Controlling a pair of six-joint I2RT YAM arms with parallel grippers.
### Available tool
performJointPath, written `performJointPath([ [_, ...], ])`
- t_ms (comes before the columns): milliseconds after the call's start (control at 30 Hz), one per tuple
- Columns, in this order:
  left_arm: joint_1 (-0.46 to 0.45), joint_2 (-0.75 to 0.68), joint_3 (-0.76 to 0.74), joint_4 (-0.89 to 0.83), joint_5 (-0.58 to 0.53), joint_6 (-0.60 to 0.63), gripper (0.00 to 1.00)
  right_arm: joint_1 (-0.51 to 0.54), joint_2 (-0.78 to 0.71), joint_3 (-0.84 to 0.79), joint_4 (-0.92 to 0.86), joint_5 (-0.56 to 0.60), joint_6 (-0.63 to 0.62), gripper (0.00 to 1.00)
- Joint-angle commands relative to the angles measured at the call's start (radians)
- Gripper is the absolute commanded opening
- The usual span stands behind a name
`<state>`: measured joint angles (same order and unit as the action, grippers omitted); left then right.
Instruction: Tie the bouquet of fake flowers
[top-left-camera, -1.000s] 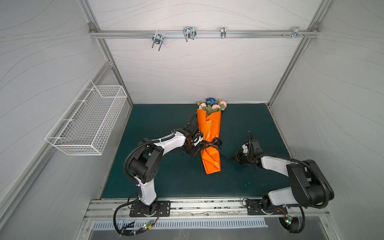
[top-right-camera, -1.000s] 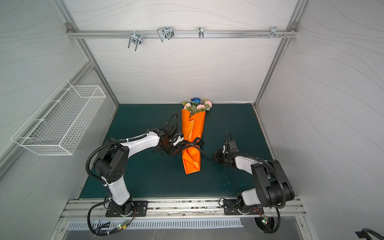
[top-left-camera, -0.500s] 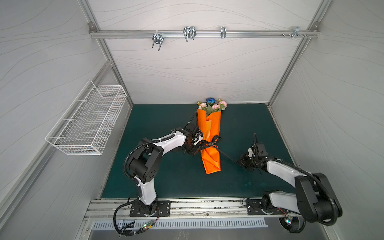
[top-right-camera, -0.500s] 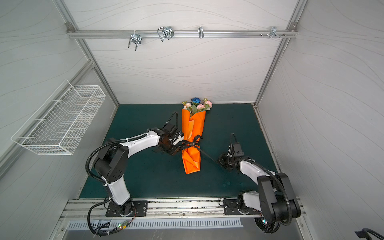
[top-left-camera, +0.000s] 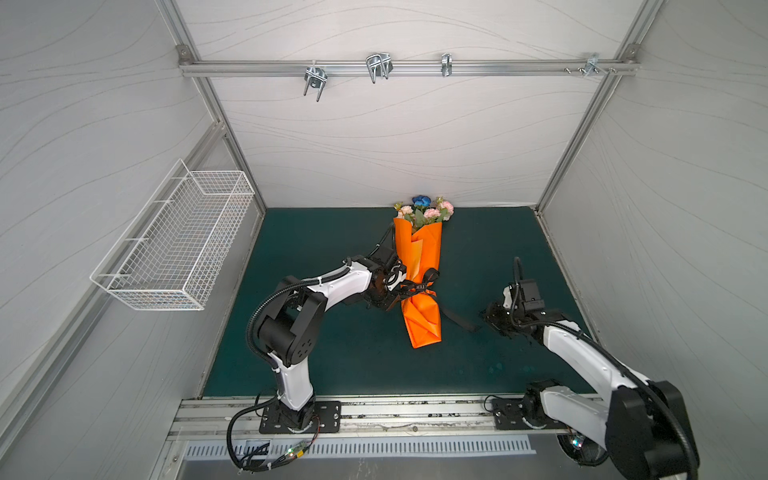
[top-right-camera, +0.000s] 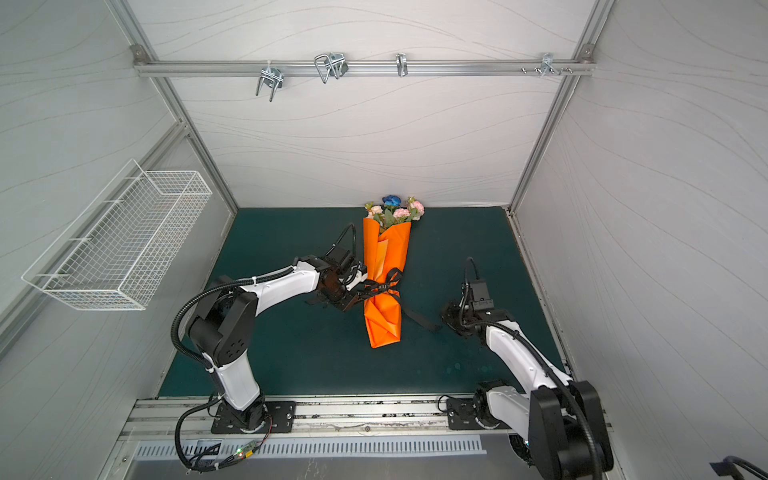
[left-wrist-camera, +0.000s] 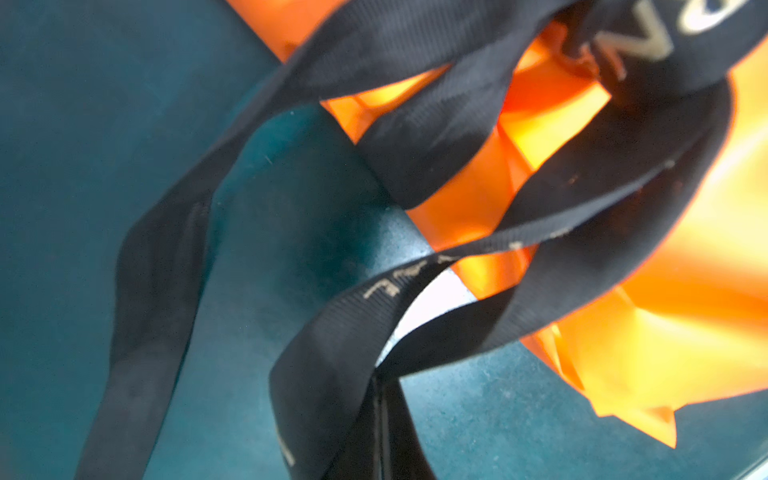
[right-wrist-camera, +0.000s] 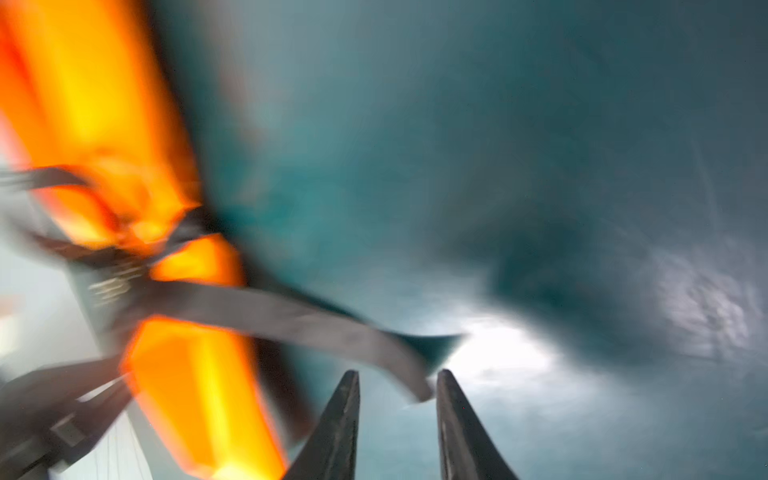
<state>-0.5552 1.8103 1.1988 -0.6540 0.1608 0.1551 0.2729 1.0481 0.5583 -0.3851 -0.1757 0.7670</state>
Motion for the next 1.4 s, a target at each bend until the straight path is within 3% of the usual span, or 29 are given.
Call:
performJointPath([
  [0,-0.006,0.001,0.038,-0.012,0.002,0.017,0.00,0.090,-0.024,0.103,-0.027,0.064,-0.065,0.34],
  [133,-0.008,0.004,0.039,-0.011,0.006,0.018,0.00,0.217,0.104,0.220,0.072,0.076,-0.088,0.27],
  [333,-0.011,0.001,0.040,-0.008,0.014,0.018,0.00,0.338,0.364,0.407,0.142,0.116,-0.181,0.25],
  [667,-0.018,0.006,0.041,-0.004,0.019,0.015,0.00,0.352,0.592,0.570,0.127,0.165,-0.231,0.29],
  [1167,-0.020,0.011,0.044,-0.006,0.017,0.016,0.00,0.353,0.676,0.588,0.156,0.143,-0.212,0.30],
  [1367,-0.020,0.015,0.049,-0.012,0.013,0.022,0.00,0.351,0.722,0.623,0.168,0.129,-0.219,0.21],
])
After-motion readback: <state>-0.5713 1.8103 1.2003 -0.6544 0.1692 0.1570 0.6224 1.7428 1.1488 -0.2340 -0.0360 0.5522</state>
